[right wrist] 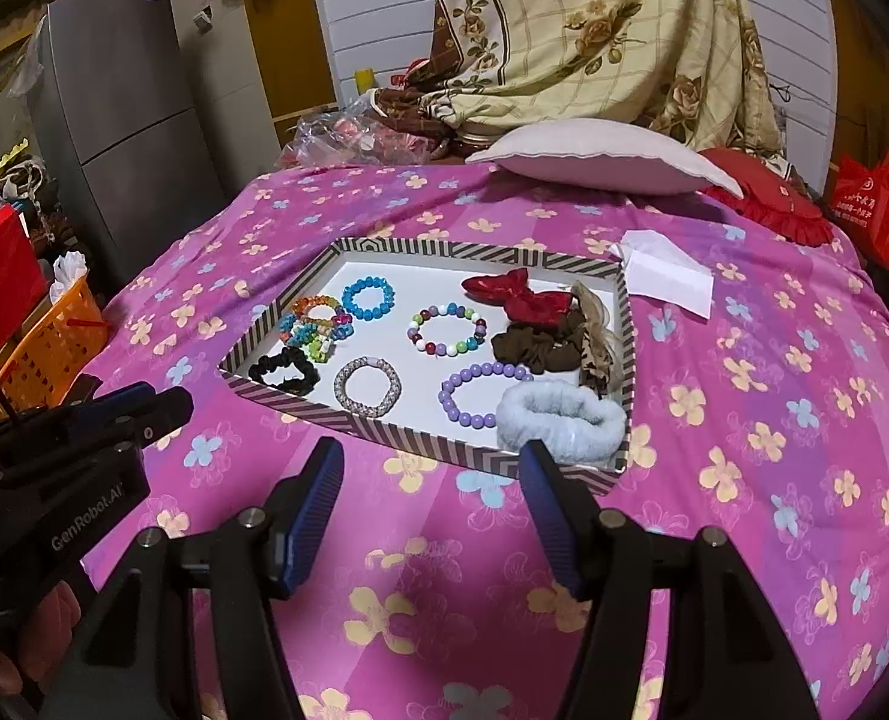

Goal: Organize jewelry

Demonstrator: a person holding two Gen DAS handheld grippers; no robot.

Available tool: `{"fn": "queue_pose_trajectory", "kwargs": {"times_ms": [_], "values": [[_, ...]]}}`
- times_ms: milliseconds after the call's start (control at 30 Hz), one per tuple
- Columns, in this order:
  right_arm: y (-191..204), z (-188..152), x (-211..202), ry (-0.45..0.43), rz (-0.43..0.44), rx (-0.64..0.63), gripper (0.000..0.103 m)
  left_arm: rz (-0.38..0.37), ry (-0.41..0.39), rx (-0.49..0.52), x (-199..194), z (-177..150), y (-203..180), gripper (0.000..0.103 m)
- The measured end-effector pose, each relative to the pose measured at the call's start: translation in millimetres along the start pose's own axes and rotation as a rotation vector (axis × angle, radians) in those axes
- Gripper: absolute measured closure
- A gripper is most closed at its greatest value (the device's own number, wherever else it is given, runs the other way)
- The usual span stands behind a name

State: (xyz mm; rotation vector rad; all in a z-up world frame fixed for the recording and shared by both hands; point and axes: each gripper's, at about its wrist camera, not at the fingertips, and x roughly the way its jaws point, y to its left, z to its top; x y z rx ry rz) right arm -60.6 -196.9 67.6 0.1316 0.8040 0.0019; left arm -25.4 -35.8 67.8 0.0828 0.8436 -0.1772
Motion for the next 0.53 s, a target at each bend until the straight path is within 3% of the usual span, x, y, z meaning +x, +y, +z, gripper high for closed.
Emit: {"fn": "queue_pose_trajectory", "kwargs": {"times_ms": [533], "values": [[-22.9,0.1,4.3,0.002,-0.020,0.010,0.038,0.005,-0.002,0.006,10.6,-4.5,3.8,0.059]]}}
